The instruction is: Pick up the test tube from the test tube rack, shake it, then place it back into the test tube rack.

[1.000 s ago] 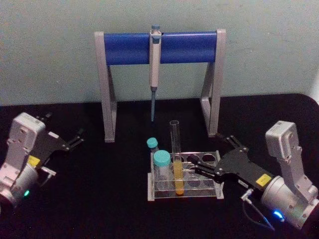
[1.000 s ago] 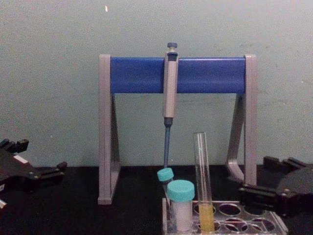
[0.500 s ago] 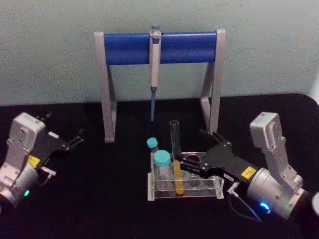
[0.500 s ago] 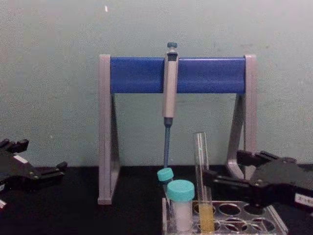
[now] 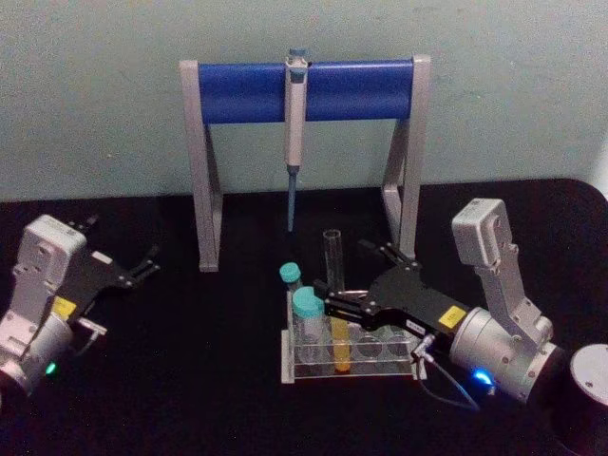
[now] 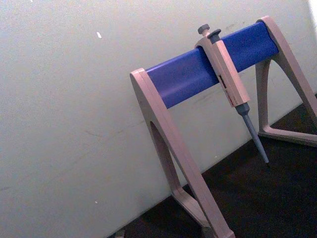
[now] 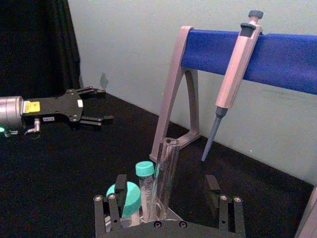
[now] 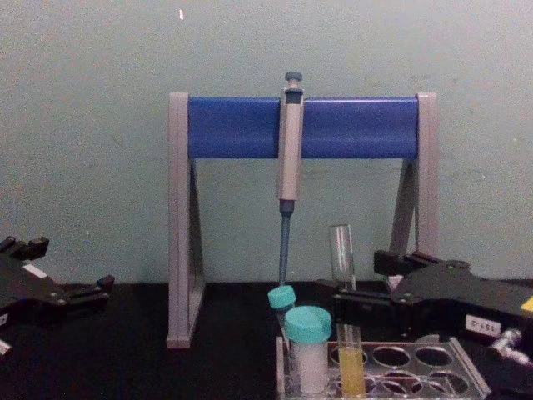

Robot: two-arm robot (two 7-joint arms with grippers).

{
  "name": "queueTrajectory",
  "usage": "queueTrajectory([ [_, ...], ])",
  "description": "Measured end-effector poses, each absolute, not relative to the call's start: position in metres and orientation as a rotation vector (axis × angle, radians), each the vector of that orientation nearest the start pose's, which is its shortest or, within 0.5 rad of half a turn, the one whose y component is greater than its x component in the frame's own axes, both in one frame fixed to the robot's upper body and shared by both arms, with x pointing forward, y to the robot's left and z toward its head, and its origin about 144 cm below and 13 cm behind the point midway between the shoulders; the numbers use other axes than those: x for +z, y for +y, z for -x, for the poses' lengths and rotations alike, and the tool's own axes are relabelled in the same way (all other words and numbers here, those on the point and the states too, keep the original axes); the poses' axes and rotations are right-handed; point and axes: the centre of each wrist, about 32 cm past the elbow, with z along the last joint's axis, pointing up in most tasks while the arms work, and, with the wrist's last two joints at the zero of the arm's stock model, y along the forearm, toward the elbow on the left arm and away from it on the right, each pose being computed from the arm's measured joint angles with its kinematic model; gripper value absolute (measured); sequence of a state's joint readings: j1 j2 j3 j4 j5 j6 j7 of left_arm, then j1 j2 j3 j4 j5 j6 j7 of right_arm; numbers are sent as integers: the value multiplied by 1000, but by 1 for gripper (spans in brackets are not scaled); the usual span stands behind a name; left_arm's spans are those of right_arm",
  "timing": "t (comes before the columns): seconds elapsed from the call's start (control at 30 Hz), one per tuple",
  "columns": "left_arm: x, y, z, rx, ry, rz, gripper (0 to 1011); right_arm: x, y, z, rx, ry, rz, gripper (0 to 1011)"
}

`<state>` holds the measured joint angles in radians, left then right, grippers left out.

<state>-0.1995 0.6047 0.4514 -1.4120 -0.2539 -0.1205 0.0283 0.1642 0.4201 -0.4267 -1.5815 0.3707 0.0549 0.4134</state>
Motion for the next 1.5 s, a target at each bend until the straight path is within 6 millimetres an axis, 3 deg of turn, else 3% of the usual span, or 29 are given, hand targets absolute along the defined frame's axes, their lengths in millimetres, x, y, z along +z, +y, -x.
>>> queueTrajectory([
  [1.3, 1140, 310, -489, 1248, -285, -304, 1001, 1171, -218, -487, -754, 47, 132, 1000],
  [1.5, 1140, 310, -489, 1248, -285, -304, 1001, 1171, -218, -487, -755, 47, 132, 903],
])
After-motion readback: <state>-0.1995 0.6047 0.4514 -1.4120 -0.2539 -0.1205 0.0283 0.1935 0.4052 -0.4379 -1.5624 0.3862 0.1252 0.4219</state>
